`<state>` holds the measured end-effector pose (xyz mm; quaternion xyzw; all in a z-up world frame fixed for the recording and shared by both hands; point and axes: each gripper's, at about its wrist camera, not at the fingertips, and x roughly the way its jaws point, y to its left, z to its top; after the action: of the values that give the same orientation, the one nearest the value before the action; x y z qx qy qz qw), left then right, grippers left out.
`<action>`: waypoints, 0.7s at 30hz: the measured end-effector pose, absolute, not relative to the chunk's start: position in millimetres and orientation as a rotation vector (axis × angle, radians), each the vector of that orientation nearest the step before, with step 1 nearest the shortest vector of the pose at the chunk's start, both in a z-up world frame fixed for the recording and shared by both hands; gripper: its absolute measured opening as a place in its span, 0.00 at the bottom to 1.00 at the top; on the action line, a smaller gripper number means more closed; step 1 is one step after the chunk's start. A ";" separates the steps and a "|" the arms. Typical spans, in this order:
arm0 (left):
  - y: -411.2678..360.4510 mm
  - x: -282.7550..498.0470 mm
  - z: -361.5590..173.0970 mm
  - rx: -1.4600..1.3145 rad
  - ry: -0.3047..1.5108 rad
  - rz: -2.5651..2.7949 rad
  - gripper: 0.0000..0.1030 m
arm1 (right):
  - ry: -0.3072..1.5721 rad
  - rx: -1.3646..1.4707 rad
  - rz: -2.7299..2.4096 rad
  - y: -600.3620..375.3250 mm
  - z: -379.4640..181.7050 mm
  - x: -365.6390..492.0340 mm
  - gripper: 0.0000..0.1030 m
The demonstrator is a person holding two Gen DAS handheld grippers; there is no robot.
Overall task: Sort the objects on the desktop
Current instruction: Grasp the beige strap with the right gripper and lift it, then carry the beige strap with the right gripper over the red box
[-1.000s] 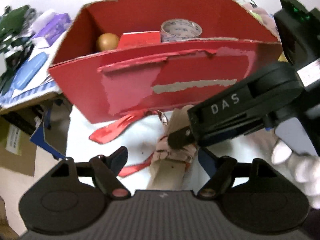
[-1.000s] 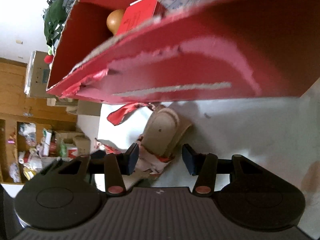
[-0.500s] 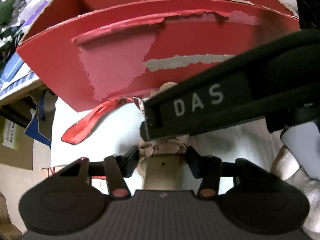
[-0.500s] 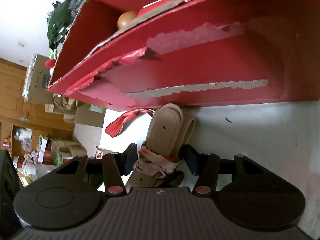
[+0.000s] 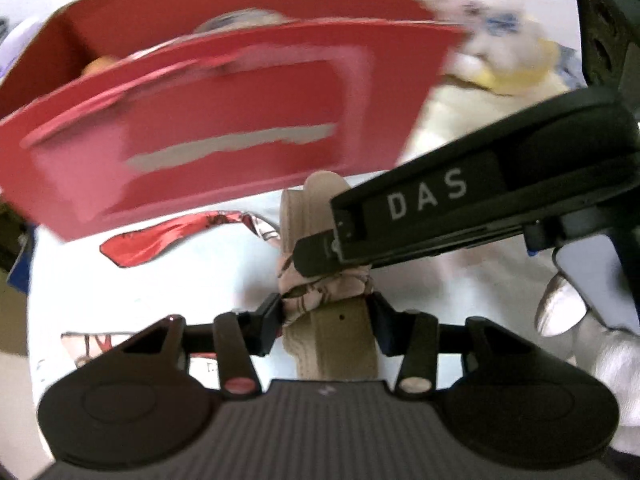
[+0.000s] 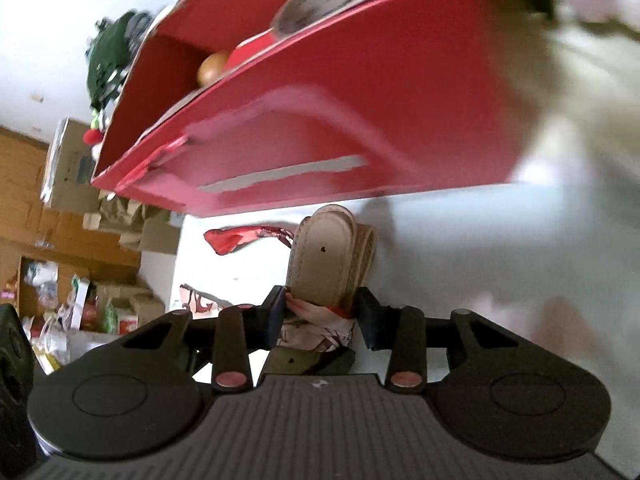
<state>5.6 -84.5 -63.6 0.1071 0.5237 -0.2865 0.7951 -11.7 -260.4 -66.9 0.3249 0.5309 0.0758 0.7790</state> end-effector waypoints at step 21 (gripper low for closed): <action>-164.4 -2.2 118.2 0.175 0.656 -0.738 0.47 | 0.660 0.593 0.090 -348.2 85.8 -70.6 0.40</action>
<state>-2.2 -164.4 118.2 0.0840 0.3144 -0.3535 0.8770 -70.6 -348.2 85.8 0.2868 0.3193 0.0435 0.9022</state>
